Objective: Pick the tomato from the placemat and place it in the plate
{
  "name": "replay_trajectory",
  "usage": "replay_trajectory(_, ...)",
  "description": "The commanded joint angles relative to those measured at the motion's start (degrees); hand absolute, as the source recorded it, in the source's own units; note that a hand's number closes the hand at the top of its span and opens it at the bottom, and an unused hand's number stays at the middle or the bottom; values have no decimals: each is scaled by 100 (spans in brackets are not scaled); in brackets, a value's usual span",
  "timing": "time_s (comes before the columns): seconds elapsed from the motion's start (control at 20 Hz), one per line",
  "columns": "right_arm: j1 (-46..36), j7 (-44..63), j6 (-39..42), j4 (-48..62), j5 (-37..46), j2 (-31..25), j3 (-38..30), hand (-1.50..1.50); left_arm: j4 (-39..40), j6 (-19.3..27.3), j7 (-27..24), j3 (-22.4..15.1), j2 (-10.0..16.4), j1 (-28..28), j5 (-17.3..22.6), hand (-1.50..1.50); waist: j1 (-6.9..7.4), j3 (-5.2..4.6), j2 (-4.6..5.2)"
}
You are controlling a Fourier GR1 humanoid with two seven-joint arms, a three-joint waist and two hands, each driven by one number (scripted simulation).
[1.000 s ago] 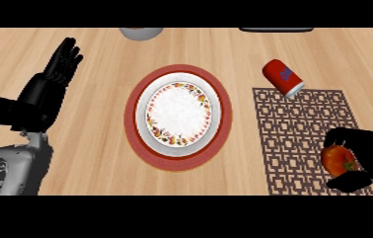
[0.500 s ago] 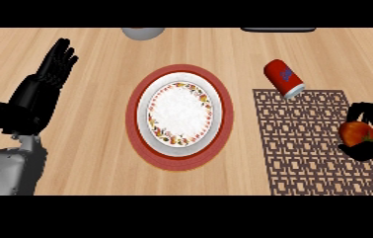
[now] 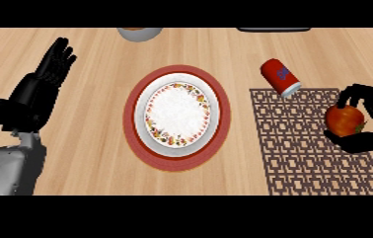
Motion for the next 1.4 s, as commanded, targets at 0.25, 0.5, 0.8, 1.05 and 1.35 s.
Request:
replay_trajectory(0.25, -200, 1020, 1127, -2079, -1407, 803, 186, 150, -378, -32, 303, -119, -35, 31, -59, 0, 44, 0, -5)
replay_trajectory(0.5, -1067, 2303, 1310, -2506, -1080, 1404, 1123, 150, -192, 51, -15, -236, -256, 103, -271, 0, 100, -2, 28)
replay_trajectory(0.8, -1554, 3030, 1161, -2311, -736, 2275, 1813, 150, -373, -5, 309, -73, -192, -31, -199, 0, 108, 3, 25)
replay_trajectory(1.05, -2344, 3189, 695, -1026, -293, 3093, 2225, 150, -110, -83, 62, -12, -237, -38, -209, 0, 122, 3, 39)
replay_trajectory(1.35, -2522, 3459, -558, 111, 11, 3219, 3220, 150, 102, -116, -230, 49, -216, -8, -356, 0, 120, 3, 40)
